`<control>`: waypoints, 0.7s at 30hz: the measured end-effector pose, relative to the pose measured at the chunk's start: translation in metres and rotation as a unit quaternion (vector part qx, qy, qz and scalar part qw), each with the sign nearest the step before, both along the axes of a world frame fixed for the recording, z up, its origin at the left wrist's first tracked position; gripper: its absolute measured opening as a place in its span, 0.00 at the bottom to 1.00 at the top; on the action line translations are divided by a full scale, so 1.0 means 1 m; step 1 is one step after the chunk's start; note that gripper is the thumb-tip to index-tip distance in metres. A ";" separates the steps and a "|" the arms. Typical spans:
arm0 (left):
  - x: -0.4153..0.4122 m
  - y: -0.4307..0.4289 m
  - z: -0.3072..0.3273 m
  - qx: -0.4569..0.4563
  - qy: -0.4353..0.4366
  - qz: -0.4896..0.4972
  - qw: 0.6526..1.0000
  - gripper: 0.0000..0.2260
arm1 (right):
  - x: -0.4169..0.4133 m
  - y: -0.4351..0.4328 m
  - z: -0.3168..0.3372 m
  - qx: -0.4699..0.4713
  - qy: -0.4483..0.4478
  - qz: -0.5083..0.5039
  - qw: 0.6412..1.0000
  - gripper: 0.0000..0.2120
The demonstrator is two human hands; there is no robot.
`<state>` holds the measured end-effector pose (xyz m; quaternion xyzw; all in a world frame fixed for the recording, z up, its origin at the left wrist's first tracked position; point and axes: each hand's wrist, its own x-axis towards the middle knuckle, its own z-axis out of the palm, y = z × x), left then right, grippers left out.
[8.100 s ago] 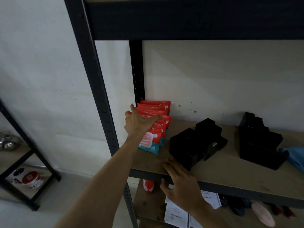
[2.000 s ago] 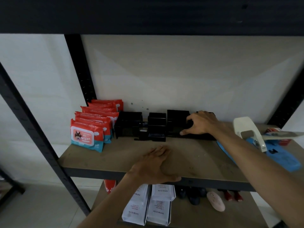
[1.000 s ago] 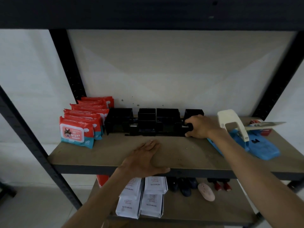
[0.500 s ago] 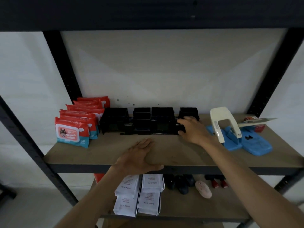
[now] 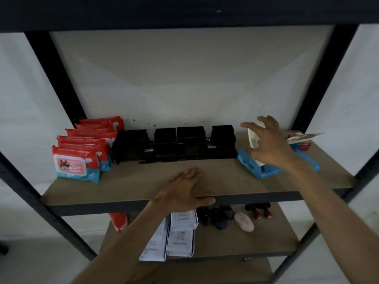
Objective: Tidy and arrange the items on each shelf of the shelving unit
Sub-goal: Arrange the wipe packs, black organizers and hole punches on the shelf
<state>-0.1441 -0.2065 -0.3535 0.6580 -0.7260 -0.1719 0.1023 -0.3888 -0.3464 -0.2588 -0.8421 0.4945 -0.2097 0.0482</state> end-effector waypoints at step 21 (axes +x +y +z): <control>-0.094 -0.039 0.012 0.006 -0.020 -0.008 1.000 0.45 | -0.001 -0.039 0.006 0.055 0.240 0.002 0.969 0.63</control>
